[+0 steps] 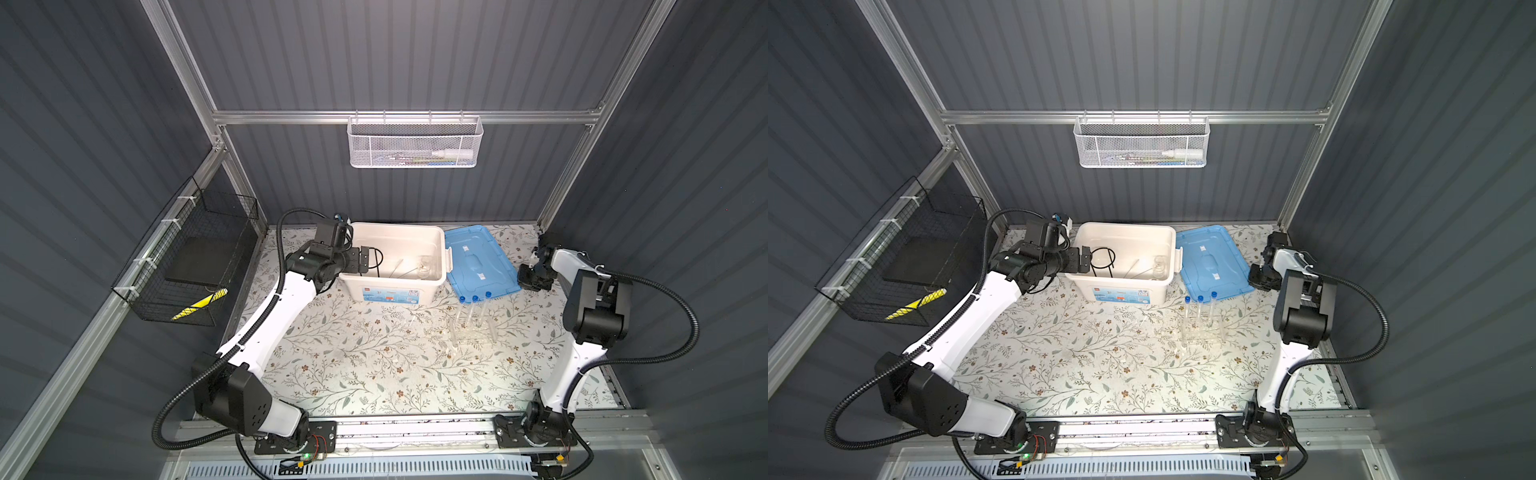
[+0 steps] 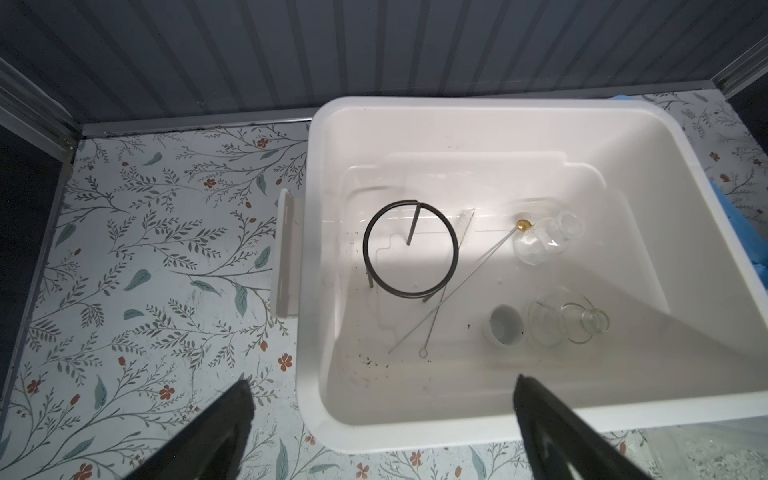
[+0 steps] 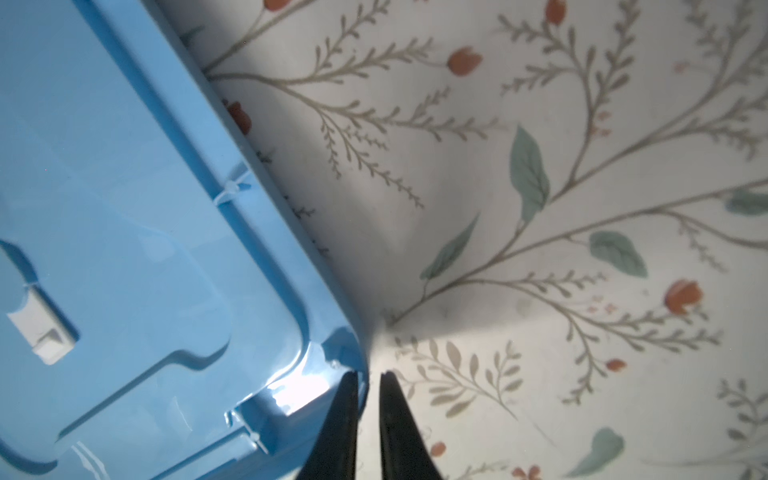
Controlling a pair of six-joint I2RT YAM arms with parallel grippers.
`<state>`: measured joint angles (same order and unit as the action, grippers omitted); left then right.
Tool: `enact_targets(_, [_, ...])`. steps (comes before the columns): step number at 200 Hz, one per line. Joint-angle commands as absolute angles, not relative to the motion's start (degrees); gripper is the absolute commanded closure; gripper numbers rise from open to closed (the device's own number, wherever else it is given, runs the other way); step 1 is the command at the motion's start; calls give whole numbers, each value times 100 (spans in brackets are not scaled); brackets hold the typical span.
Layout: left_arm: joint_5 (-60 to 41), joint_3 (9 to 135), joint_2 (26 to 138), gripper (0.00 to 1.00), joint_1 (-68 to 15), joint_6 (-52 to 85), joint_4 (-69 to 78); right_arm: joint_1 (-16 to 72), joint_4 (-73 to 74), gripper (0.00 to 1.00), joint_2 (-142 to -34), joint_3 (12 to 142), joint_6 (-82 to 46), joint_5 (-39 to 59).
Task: Organize the chemistry lab equipment
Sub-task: 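Close the right gripper on the blue lid's edge farthest from the box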
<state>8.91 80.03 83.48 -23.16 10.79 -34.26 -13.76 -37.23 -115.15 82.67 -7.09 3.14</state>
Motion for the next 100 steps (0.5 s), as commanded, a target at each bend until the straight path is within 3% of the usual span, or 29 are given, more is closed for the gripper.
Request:
enact_targets(1, [776,7941,8255,0,-2276,1099,-3394,-1510,-3693,85,-11293,7958,-1040,202])
enact_targets(83, [652,7746,8124,0,-2276,1108,-3289,-1670,-3149,85,-10276,6586,-1694,62])
enact_targets(100, [607,7726,8059,0,-2276,1127,-3232,-1686,-3066,81,-10127,6425,-1753,56])
